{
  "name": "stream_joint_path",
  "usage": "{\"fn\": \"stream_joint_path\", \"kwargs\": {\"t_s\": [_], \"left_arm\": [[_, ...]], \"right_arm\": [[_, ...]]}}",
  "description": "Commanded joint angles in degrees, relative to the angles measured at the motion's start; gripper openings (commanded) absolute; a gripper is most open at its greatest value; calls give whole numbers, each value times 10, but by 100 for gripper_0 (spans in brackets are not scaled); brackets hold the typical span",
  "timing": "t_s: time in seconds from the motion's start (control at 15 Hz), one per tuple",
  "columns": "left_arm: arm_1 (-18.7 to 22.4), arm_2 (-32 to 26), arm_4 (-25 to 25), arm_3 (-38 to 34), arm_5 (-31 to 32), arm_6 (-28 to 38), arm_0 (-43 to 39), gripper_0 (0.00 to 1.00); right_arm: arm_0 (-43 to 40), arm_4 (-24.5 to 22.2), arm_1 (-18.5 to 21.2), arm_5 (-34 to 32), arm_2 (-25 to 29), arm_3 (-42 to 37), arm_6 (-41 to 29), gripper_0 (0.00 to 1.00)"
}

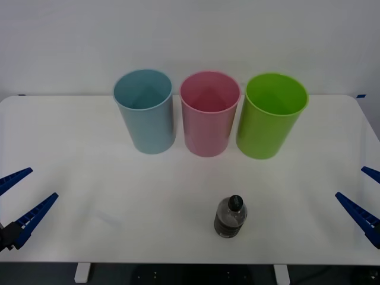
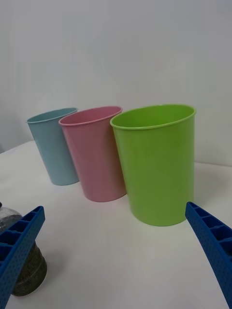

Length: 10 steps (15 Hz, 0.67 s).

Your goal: Grasp the object on the table and drop it into the matching bin: aluminum can to the light blue bin, PET bottle to the pink bin.

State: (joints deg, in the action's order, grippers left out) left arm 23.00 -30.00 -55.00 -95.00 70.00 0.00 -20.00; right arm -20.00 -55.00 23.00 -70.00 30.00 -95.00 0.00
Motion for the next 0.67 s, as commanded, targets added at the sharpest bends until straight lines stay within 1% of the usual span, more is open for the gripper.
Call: {"fn": "stream_joint_path", "kwargs": {"t_s": [0.07, 0.4, 0.67], "left_arm": [[0, 0, 0, 0, 0, 0, 0, 100], [0, 0, 0, 0, 0, 0, 0, 100], [0, 0, 0, 0, 0, 0, 0, 100]], "right_arm": [[-5, 1, -1, 1, 5, 3, 1, 100], [-21, 12, 27, 10, -10, -4, 8, 100], [-21, 12, 43, 9, -42, 3, 25, 100]]}}
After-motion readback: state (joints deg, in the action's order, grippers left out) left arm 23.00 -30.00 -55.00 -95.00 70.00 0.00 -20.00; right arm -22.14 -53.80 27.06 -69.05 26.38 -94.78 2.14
